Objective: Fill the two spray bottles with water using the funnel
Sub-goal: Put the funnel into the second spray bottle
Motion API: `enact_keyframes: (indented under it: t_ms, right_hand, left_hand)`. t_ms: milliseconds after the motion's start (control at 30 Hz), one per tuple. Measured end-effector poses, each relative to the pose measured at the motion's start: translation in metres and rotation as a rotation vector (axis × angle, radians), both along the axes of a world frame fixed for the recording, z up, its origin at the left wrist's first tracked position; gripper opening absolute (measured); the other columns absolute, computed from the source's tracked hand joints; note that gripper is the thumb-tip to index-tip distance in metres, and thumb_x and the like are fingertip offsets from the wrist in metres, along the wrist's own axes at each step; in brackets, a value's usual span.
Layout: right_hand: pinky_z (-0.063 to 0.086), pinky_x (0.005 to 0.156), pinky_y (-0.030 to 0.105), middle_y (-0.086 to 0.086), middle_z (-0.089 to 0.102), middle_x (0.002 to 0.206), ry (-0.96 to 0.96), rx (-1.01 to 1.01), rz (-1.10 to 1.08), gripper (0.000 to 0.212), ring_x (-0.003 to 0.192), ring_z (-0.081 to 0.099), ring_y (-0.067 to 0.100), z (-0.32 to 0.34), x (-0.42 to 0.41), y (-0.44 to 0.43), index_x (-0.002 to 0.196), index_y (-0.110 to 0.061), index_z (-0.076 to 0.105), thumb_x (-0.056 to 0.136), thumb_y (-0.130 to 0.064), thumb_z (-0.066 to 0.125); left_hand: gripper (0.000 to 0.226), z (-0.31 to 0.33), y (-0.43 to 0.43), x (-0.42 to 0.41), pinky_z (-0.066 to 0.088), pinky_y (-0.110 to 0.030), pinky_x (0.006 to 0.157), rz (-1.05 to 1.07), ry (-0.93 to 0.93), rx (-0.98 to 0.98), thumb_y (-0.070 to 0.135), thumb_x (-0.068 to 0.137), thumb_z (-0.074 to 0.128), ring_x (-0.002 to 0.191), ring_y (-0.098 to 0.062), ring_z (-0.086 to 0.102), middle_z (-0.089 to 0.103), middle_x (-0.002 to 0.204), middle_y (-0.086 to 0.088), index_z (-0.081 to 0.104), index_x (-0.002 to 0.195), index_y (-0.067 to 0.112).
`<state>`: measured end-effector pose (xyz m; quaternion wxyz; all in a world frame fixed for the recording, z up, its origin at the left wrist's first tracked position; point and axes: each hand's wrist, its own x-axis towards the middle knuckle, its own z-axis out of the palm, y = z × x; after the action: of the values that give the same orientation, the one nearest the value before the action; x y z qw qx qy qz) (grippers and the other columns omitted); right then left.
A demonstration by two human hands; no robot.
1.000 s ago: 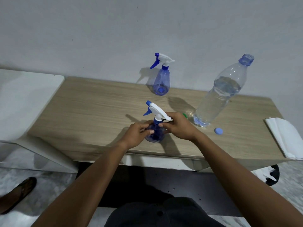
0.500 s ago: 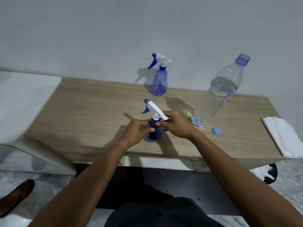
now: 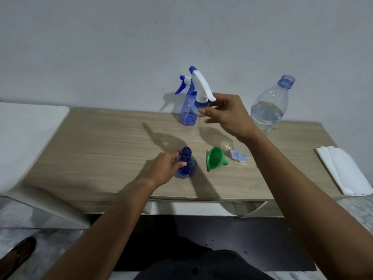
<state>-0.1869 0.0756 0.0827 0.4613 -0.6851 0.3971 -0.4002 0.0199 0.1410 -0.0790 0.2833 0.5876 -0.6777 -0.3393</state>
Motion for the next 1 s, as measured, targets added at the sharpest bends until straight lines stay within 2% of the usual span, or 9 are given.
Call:
enact_keyframes:
  t_ms: [67,167,233,300,367,600,700,867,1000]
  right_hand:
    - [0.061,0.070,0.028,0.010,0.077,0.104,0.045,-0.074,-0.048,0.030,0.088,0.075,0.024,0.007,-0.002,-0.008,0.118,-0.014,0.072,0.089,-0.007,0.076]
    - [0.055,0.068,0.021,-0.002,0.077,0.098,0.184,-0.150,-0.150,0.033,0.077,0.071,0.002,-0.004,-0.004,-0.023,0.116,-0.016,0.075,0.084,-0.010,0.080]
    - [0.057,0.072,0.025,-0.003,0.078,0.097,0.294,-0.134,-0.224,0.037,0.073,0.069,-0.003,-0.024,-0.005,-0.030,0.116,-0.017,0.077,0.080,-0.014,0.085]
    - [0.061,0.081,0.034,-0.004,0.079,0.098,0.427,-0.090,-0.282,0.041,0.079,0.073,0.004,-0.049,-0.005,-0.033,0.116,-0.021,0.077,0.076,-0.019,0.088]
    - [0.060,0.081,0.037,-0.008,0.079,0.094,0.587,-0.080,-0.314,0.038,0.081,0.073,0.010,-0.073,-0.004,-0.035,0.112,-0.029,0.078,0.075,-0.025,0.087]
    - [0.054,0.070,0.037,-0.002,0.076,0.097,0.979,-0.069,-0.254,0.029,0.086,0.068,0.029,-0.126,-0.002,-0.048,0.109,-0.036,0.075,0.080,-0.034,0.075]
    - [0.045,0.066,0.031,0.001,0.075,0.095,1.007,-0.065,-0.250,0.025,0.085,0.068,0.031,-0.133,-0.002,-0.055,0.106,-0.033,0.076,0.081,-0.029,0.071]
    - [0.055,0.072,0.034,-0.001,0.075,0.091,0.928,-0.110,-0.350,0.018,0.080,0.066,0.025,-0.129,-0.001,-0.067,0.104,-0.030,0.075,0.088,-0.026,0.069]
    - [0.053,0.072,0.034,0.000,0.075,0.093,0.943,-0.105,-0.313,0.014,0.082,0.066,0.026,-0.133,0.001,-0.071,0.101,-0.028,0.075,0.089,-0.026,0.068]
  left_hand:
    - [0.028,0.000,-0.002,-0.001,0.055,-0.044,0.087,-0.007,-0.019,-0.006,0.029,0.094,0.066,0.094,-0.024,0.070,0.075,0.097,-0.006,0.069,0.121,0.024]
    - [0.025,0.000,-0.005,-0.002,0.054,-0.042,0.084,-0.004,-0.044,-0.032,0.028,0.093,0.067,0.092,-0.024,0.068,0.073,0.096,-0.006,0.070,0.116,0.021]
    - [0.021,0.001,-0.006,-0.003,0.053,-0.037,0.080,-0.005,-0.045,-0.055,0.025,0.093,0.067,0.089,-0.023,0.067,0.073,0.094,-0.005,0.071,0.113,0.018]
    - [0.011,0.001,-0.007,-0.004,0.050,-0.036,0.076,0.003,-0.045,-0.057,0.023,0.093,0.068,0.083,-0.023,0.065,0.071,0.088,-0.005,0.071,0.100,0.015]
    - [0.011,-0.001,-0.007,-0.003,0.050,-0.036,0.076,0.012,-0.051,-0.058,0.023,0.092,0.069,0.082,-0.021,0.065,0.070,0.087,-0.004,0.070,0.095,0.013]
    - [0.023,-0.005,-0.007,-0.003,0.055,-0.040,0.084,0.006,0.036,-0.016,0.031,0.086,0.068,0.090,-0.016,0.069,0.074,0.096,0.005,0.073,0.107,0.022]
    - [0.028,-0.004,-0.006,-0.003,0.056,-0.045,0.084,0.025,0.068,0.003,0.037,0.083,0.066,0.089,-0.019,0.070,0.074,0.094,0.002,0.074,0.104,0.021]
    - [0.031,-0.001,-0.007,-0.005,0.056,-0.044,0.084,0.034,0.058,-0.005,0.039,0.083,0.066,0.089,-0.016,0.070,0.074,0.095,0.002,0.074,0.106,0.020]
    - [0.032,0.001,-0.008,-0.006,0.055,-0.043,0.083,0.036,0.043,-0.003,0.040,0.084,0.065,0.088,-0.015,0.069,0.074,0.094,0.003,0.074,0.105,0.017]
